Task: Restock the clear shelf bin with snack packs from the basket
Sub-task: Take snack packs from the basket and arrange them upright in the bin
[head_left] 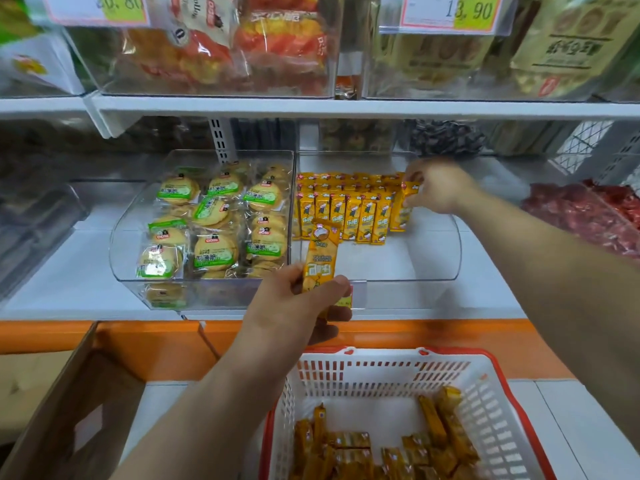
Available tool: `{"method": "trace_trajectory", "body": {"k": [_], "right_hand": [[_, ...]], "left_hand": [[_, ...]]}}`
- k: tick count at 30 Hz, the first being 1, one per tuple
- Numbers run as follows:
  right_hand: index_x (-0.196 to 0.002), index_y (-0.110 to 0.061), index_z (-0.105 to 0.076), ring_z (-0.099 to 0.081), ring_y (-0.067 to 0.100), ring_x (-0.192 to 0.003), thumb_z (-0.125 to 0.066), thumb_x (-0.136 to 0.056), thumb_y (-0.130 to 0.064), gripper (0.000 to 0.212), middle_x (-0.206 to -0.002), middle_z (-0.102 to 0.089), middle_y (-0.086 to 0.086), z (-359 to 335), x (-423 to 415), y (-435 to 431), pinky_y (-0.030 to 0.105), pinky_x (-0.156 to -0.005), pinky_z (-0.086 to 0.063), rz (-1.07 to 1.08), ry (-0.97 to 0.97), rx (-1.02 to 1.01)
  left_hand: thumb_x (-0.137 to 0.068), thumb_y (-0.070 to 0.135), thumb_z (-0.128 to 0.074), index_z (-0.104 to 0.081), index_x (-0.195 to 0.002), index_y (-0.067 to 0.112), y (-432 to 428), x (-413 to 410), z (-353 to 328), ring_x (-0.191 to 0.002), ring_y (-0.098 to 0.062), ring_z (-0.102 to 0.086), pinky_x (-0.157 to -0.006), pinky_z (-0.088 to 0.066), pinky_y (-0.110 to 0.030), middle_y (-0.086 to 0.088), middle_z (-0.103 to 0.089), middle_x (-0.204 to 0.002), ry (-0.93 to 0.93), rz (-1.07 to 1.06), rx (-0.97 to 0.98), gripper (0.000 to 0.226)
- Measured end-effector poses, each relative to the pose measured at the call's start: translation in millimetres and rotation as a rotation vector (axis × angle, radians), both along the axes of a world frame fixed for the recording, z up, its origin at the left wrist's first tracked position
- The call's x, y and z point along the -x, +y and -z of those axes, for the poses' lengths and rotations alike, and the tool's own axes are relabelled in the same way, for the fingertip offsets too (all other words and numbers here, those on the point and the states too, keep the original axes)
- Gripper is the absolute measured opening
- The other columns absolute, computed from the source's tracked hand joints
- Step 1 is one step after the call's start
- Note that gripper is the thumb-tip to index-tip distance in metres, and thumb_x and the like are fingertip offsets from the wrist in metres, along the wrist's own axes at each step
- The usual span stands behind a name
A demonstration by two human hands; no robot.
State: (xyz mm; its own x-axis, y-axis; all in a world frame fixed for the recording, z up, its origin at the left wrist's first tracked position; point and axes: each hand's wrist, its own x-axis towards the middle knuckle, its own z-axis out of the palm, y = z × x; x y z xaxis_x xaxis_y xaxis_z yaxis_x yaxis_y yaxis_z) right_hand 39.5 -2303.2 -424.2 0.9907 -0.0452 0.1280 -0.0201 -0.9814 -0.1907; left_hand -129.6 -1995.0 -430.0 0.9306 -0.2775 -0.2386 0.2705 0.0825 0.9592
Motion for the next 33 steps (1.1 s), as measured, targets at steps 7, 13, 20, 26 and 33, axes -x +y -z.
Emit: {"method": "trace_trajectory", "body": {"k": [7,13,20,26,33], "right_hand": [[-0.115,-0.021,-0.060,-0.058,0.026,-0.101,-0.080,-0.080,-0.024,0.040,-0.117,-0.061,0.009,14.7,-26.5,1.0,0.035,-0.083,-0.050,-0.048,0.160,0.143],[-0.123,-0.023,-0.063,-0.062,0.027,-0.112,-0.073,-0.085,-0.034,0.041,-0.123,-0.067,0.005,2.7,17.9,2.1,0.040,-0.093,-0.052,0.007,-0.092,0.001],[-0.106,-0.034,-0.067,-0.064,0.008,-0.079,-0.077,-0.085,-0.024,0.025,-0.099,-0.070,-0.007,-10.2,148.8,48.7,0.016,-0.071,-0.049,-0.187,-0.121,-0.824],[-0.124,-0.043,-0.061,-0.065,0.026,-0.090,-0.062,-0.095,-0.031,0.031,-0.119,-0.060,-0.011,-3.4,203.4,74.4,0.036,-0.081,-0.054,-0.316,0.074,-0.930],[-0.088,-0.020,-0.068,-0.068,0.013,-0.073,-0.074,-0.088,-0.023,0.007,-0.081,-0.071,-0.003,-1.2,221.5,64.8,0.031,-0.072,-0.053,-0.306,0.181,-0.950]], "left_hand": [[-0.090,0.029,-0.074,-0.072,-0.103,0.024,-3.4,-6.5,7.0,-0.081,-0.015,-0.078,-0.061,-0.056,-0.022,0.000,-0.080,-0.094,0.030,-0.004,-0.013,0.014],[-0.089,0.028,-0.076,-0.074,-0.102,0.024,-5.1,-7.6,8.7,-0.080,-0.015,-0.078,-0.060,-0.056,-0.023,-0.002,-0.080,-0.095,0.063,-0.009,-0.017,0.014],[-0.078,0.023,-0.087,-0.081,-0.089,0.025,-16.0,-1.4,15.1,-0.084,-0.020,-0.078,-0.065,-0.058,-0.024,-0.010,-0.079,-0.105,0.081,0.140,-0.031,0.013],[-0.077,0.023,-0.083,-0.081,-0.103,0.027,-26.9,12.3,9.7,-0.078,-0.013,-0.070,-0.066,-0.055,-0.021,-0.003,-0.073,-0.083,0.025,0.312,-0.095,0.026],[-0.060,0.034,-0.086,-0.070,-0.116,0.019,-31.4,20.2,-1.0,-0.089,-0.017,-0.077,-0.066,-0.057,-0.024,-0.002,-0.080,-0.097,-0.043,0.034,-0.049,0.060]]}}
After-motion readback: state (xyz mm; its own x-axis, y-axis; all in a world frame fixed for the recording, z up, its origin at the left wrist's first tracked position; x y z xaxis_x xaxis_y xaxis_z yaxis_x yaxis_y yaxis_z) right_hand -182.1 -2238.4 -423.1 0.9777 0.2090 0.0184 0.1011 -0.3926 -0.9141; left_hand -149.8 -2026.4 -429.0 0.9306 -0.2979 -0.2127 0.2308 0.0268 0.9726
